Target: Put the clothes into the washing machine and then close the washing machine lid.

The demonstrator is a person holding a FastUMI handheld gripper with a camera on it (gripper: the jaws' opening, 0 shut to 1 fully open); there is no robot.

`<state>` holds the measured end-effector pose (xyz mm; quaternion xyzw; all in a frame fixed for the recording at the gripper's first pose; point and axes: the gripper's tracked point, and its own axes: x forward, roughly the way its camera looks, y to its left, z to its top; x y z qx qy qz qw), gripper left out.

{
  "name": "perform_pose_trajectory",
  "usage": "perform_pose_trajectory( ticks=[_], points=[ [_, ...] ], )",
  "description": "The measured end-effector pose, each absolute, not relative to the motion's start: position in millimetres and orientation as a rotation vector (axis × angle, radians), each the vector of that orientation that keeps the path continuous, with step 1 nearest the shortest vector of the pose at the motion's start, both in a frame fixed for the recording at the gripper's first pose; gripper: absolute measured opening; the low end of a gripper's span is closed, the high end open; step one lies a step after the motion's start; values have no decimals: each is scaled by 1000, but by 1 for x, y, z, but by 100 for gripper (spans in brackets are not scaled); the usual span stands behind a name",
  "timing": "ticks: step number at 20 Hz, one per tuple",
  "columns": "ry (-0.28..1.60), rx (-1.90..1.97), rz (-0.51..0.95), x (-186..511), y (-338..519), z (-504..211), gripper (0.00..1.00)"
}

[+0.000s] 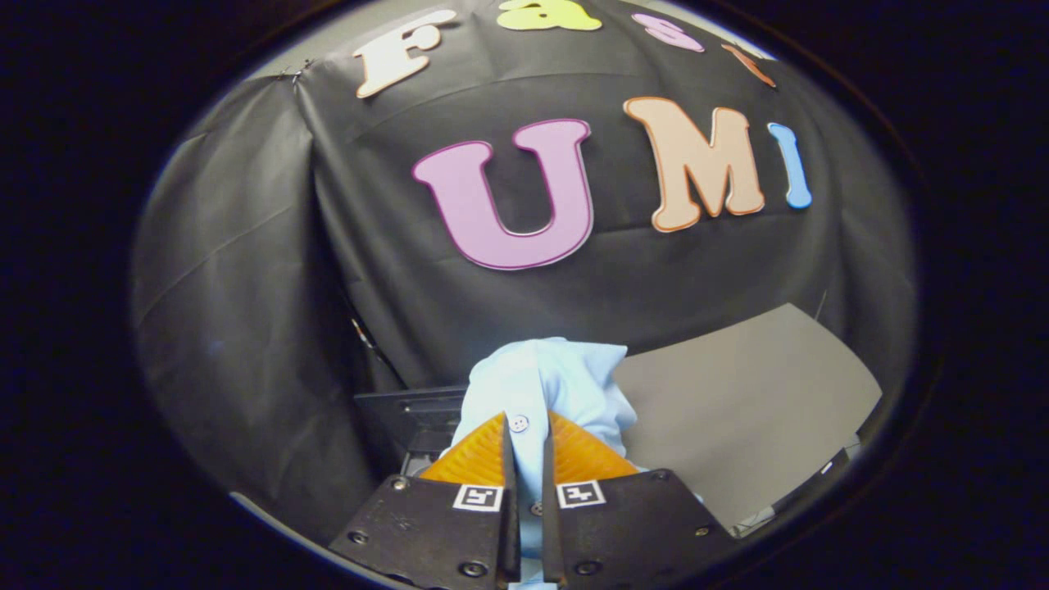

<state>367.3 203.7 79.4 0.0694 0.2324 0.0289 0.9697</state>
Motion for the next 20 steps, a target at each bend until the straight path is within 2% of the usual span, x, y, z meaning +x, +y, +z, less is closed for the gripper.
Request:
perform_pose_trajectory(
  ticks=[8,20],
  points=[
    [520,131,97,370,259,18,10],
    [701,168,117,378,302,-139,10]
  ],
)
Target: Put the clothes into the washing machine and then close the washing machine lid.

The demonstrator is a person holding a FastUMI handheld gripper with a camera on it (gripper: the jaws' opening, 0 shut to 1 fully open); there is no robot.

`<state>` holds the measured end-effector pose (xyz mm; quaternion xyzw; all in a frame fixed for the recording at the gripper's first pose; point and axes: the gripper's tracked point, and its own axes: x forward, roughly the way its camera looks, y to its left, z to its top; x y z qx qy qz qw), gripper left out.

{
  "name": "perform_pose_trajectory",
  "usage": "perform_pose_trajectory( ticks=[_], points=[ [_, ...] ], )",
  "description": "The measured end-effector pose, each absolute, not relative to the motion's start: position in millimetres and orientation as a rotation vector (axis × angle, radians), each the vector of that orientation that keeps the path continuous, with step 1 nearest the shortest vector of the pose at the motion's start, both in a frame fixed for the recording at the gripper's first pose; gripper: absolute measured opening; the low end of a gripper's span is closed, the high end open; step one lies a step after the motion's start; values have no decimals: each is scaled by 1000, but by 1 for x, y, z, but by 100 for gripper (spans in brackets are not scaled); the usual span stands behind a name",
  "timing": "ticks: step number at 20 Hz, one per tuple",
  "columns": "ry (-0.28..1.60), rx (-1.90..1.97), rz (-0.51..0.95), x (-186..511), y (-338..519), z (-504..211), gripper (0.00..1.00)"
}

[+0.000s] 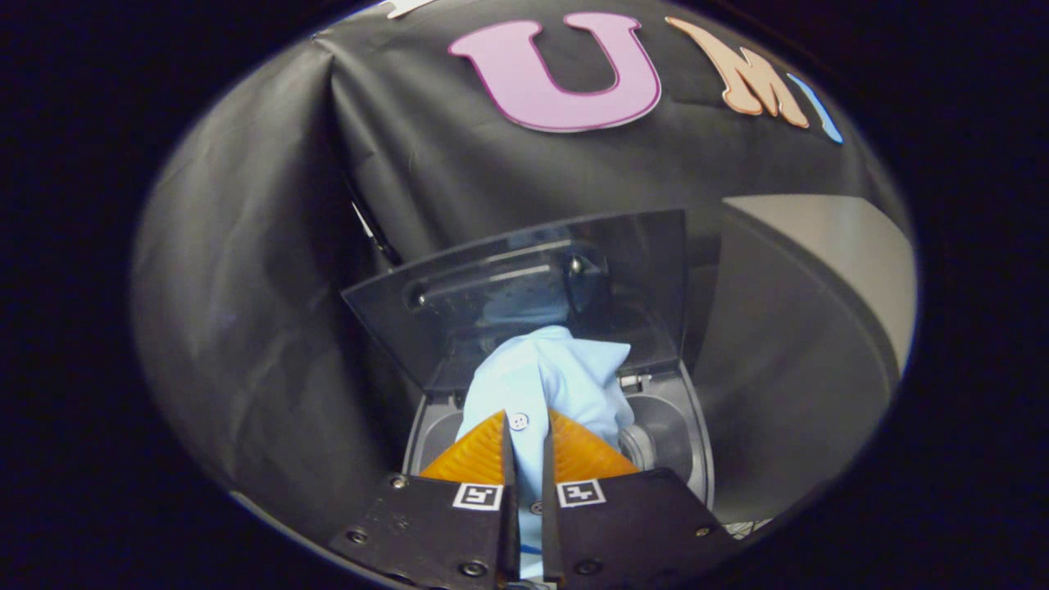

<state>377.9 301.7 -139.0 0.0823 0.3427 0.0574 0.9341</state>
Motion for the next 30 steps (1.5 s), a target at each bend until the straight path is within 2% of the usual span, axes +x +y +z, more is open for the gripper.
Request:
perform_pose_trajectory(
  ticks=[10,14,24,28,30],
  points=[
    [821,172,121,385,327,-238,10],
    [942,139,135,377,340,-283,11],
    [1048,115,111,379,334,-324,12],
    [1030,97,109,379,331,-322,22],
    [991,99,90,383,329,-317,42]
  ],
)
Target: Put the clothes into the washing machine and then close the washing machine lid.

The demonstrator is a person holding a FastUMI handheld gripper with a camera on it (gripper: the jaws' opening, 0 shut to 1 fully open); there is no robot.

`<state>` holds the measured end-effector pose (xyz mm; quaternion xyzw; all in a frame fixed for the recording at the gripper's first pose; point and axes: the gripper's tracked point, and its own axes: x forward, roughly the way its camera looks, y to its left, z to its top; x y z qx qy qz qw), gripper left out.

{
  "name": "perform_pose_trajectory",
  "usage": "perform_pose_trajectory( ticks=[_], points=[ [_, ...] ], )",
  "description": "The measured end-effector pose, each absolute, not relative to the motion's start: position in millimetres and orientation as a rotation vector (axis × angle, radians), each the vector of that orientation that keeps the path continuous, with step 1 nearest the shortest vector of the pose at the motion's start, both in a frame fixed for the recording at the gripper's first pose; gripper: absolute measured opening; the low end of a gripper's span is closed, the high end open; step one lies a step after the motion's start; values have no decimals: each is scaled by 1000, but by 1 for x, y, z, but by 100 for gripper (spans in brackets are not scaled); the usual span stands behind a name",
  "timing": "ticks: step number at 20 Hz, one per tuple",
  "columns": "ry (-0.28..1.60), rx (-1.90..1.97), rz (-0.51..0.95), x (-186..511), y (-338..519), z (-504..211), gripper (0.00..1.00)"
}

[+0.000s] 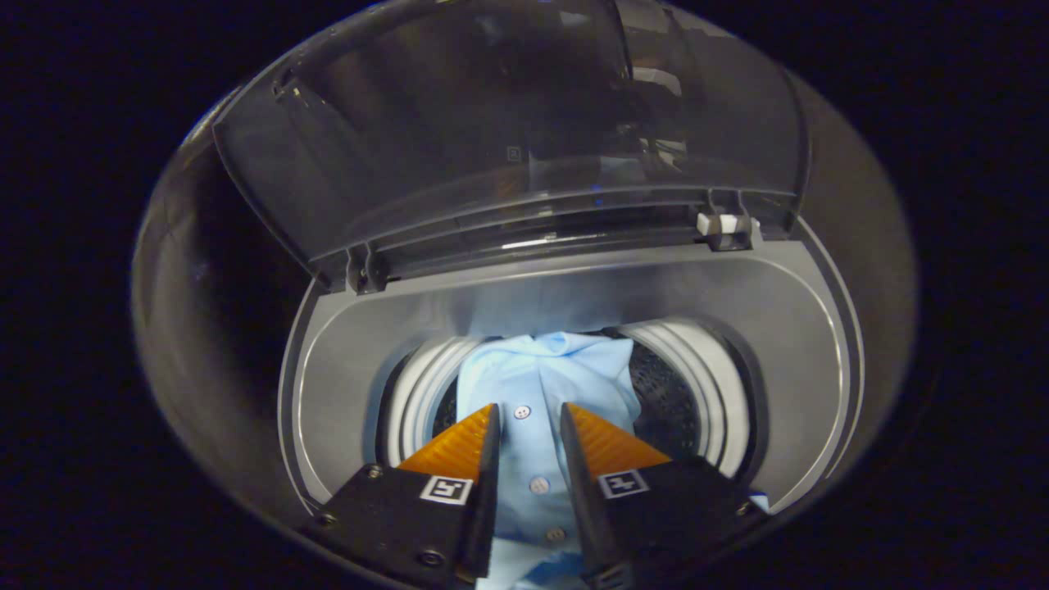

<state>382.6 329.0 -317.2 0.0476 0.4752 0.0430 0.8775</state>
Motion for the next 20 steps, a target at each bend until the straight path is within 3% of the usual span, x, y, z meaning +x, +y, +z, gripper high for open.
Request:
perform_pose_trajectory(
  ticks=[3,6,10,20],
  points=[
    [943,95,65,383,320,-296,75],
    [896,93,37,383,312,-279,100],
    [810,60,37,383,312,-244,98],
    [313,-112,66,418,338,-87,98]
  ],
)
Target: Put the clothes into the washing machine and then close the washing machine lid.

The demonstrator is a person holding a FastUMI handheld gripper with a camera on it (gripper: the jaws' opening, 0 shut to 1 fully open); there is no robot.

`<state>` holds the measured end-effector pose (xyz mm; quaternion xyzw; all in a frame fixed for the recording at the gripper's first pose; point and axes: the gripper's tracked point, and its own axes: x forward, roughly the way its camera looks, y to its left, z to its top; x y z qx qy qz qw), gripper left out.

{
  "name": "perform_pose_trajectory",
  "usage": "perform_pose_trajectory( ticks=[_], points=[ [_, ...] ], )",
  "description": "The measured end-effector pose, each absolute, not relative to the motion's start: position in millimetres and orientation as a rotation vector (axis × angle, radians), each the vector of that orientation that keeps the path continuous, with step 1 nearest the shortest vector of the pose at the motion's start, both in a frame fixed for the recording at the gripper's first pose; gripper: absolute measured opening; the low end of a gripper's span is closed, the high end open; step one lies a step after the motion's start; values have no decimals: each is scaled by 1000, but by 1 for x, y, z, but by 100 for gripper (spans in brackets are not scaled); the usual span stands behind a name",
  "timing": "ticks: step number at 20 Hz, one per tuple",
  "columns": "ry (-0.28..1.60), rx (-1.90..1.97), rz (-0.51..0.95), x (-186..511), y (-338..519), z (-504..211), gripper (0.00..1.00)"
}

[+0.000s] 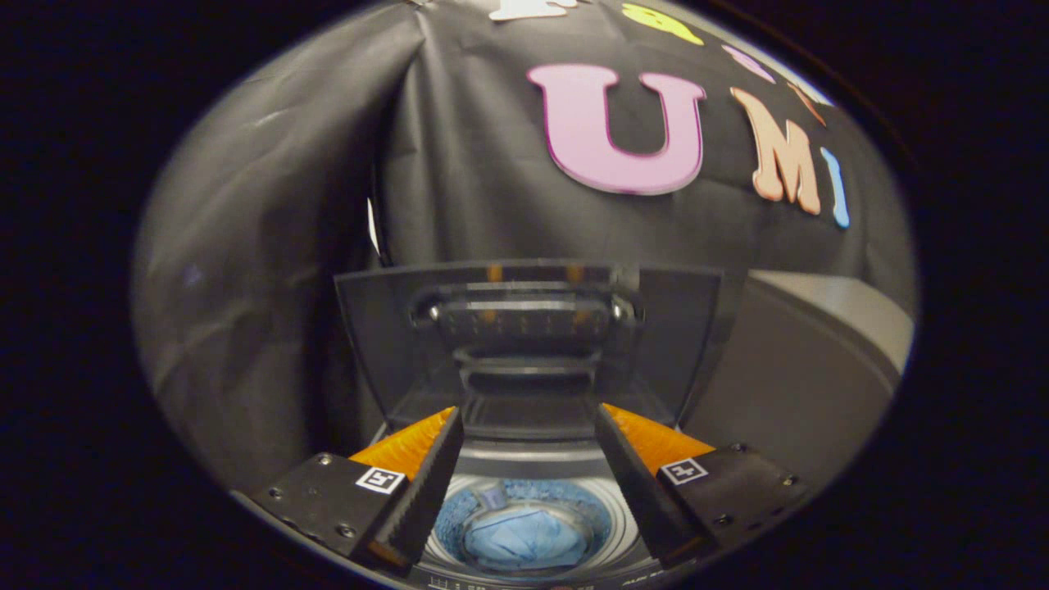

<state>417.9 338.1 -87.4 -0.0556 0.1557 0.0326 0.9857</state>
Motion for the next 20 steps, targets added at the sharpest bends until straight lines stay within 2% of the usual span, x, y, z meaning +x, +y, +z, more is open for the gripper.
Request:
perform_pose_trajectory(
  ticks=[11,16,20],
  points=[
    [-127,-165,66,431,341,83,97],
    [-173,-22,40,459,320,135,97],
    [-110,87,26,488,295,137,97]
  ],
)
